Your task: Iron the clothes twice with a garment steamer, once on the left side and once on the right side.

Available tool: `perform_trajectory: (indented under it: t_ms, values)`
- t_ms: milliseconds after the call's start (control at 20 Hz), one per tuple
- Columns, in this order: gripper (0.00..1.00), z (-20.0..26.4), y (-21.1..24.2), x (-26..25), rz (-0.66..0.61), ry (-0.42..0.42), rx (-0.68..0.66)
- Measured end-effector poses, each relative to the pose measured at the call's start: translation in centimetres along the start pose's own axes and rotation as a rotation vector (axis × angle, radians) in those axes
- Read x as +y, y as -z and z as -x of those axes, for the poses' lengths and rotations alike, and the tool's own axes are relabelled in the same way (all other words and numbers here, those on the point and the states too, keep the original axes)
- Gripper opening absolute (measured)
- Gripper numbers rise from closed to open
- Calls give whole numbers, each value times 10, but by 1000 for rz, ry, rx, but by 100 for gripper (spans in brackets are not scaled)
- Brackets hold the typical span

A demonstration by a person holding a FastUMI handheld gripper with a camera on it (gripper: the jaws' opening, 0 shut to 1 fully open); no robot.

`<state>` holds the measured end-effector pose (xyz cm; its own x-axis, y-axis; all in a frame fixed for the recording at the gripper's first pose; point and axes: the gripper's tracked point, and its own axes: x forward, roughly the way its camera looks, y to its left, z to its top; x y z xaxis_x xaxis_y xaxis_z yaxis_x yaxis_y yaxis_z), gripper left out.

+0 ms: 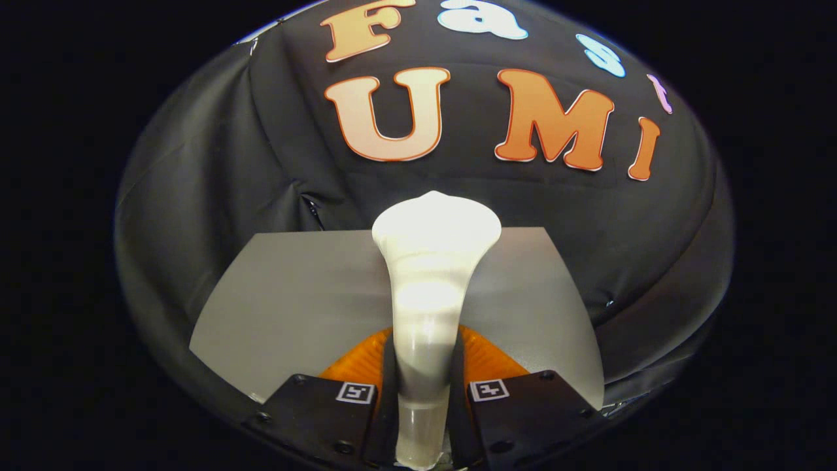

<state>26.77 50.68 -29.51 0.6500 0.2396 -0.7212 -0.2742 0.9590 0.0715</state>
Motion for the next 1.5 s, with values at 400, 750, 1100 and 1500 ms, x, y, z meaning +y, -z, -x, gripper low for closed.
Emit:
perform_trajectory:
  t_ms: [400, 750, 1100, 1500]
  values:
    - [33, 100, -10, -12, 9, -63, -159]
    - [33, 197, -23, -57, 15, -65, -290]
    - [33, 271, -27, -129, 6, -5, -383]
    - [33, 308, -16, -205, -45, 54, -404]
